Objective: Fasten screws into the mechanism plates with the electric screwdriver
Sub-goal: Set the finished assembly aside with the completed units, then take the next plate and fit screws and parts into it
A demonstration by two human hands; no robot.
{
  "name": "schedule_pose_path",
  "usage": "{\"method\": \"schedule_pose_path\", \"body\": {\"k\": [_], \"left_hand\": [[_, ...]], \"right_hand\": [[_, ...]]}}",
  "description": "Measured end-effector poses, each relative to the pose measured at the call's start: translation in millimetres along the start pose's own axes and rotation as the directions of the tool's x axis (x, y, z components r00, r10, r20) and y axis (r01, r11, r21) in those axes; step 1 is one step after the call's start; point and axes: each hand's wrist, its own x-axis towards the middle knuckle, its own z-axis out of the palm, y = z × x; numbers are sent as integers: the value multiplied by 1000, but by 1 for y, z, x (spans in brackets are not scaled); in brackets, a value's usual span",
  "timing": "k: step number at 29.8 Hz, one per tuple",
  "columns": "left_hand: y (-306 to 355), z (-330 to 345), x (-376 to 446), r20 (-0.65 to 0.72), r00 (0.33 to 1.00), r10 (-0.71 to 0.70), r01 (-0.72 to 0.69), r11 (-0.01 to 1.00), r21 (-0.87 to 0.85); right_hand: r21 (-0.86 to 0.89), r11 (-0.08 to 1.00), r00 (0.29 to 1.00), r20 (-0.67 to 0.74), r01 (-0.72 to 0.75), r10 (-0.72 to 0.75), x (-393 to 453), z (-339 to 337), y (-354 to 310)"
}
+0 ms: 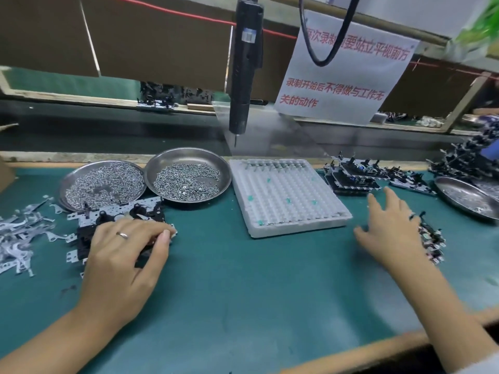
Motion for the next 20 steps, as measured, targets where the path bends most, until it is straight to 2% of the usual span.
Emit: {"method": "schedule_pose_path", "body": {"k": [1, 2, 3, 5, 7, 9, 11, 14, 16, 20], "left_hand": [[1, 0, 1, -6, 1000, 13, -13, 1000, 22], [1, -1, 2, -12, 999, 31, -30, 998, 55], [0, -1, 3, -20, 998, 52, -49, 994, 100], [-3, -4, 8, -40, 995, 92, -82, 974, 209], [-12, -11, 15, -52, 993, 105, -84, 947, 312], [-21, -21, 23, 7, 997, 72, -70, 926, 371], [-31, -31, 29, 182, 983, -5, -72, 908, 413], [-42, -42, 35, 437, 886, -156, -69, 887, 456], [-48, -46, 38, 490, 843, -223, -14, 901, 434], [-56, -48, 37, 507, 832, -226, 26, 928, 371]], "right_hand": [[109, 990, 988, -135, 92, -77, -12, -3, -18], [259, 935, 947, -272, 244, -171, -25, -6, -39], [410, 822, 896, -369, 396, -248, -41, -11, -62], [574, 568, 807, -453, 589, -379, -67, -20, -108], [602, 408, 723, -501, 686, -476, -80, -25, -151], [606, 300, 657, -536, 737, -530, -82, -25, -187], [624, 250, 642, -547, 741, -538, -79, -24, -212], [670, 184, 634, -523, 719, -570, -72, -17, -231], [715, 109, 607, -493, 691, -623, -70, -11, -234], [726, -14, 573, -554, 688, -603, -66, -3, -237]]}}
